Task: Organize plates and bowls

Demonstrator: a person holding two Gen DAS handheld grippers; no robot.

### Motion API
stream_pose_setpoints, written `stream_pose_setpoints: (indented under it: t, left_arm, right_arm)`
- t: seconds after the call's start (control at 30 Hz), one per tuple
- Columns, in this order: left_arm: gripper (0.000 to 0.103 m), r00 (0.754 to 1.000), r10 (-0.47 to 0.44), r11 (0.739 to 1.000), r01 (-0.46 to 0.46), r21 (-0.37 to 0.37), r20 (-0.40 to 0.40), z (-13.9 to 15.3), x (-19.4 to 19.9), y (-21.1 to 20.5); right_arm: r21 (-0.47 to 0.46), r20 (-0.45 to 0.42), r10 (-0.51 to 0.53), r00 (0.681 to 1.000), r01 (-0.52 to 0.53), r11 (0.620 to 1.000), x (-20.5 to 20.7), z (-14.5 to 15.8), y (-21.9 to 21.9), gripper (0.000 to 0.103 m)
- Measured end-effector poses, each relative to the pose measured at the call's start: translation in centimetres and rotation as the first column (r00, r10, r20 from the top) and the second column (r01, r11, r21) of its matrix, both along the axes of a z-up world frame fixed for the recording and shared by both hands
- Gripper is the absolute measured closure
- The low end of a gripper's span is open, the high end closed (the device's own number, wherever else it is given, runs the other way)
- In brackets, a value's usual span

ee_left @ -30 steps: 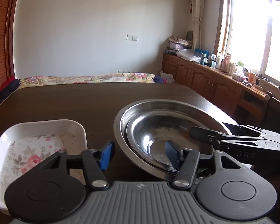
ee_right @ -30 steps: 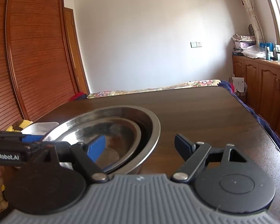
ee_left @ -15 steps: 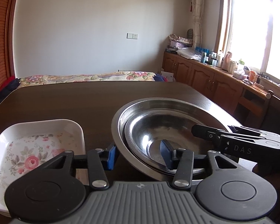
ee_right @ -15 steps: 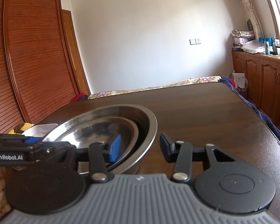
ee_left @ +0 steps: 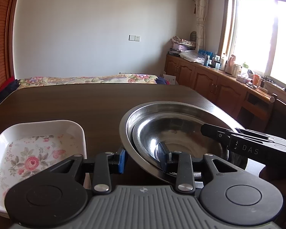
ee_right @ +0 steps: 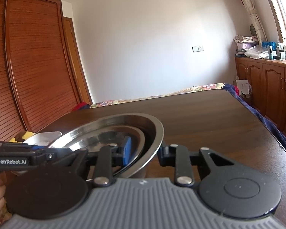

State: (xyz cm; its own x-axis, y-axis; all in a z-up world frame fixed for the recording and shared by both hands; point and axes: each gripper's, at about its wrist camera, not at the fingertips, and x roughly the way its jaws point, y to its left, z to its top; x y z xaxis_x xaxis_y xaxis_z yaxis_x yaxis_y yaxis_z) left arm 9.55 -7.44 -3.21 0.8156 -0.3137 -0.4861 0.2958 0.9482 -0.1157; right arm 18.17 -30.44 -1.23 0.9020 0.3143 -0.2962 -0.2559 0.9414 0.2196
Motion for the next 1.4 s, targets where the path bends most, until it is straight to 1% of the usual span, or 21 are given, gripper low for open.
stream_pose_setpoints:
  t: [0.33, 0.83, 1.1, 1.4]
  left_arm:
    - [0.067, 1.000, 0.001, 1.000, -0.002, 0.008, 0.025, 0.6, -0.4, 0.2]
    - [0.066, 0.995, 0.038, 0.999, -0.040, 0.022, 0.089, 3.4, -1.5, 2.0]
    - [0.066, 0.991, 0.072, 0.997, -0.076, 0.030, 0.116, 4.7, -2.3, 3.5]
    - [0.066, 0.982, 0.127, 0.990, -0.135, 0.049, 0.140, 6.1, -3.1, 6.2]
  right_arm:
    - [-0.005, 0.025, 0.014, 1.000, -0.014, 1.000, -0.2, 0.9, -0.1, 0.072]
    - [-0.012, 0.073, 0.067, 0.995, -0.066, 0.998, -0.3, 2.9, 1.5, 0.072]
    - [-0.018, 0.086, 0.109, 0.990, -0.108, 0.994, -0.2, 3.8, 3.2, 0.072]
    - [-0.027, 0.093, 0.169, 0.981, -0.167, 0.986, 0.0, 4.6, 6.4, 0.072]
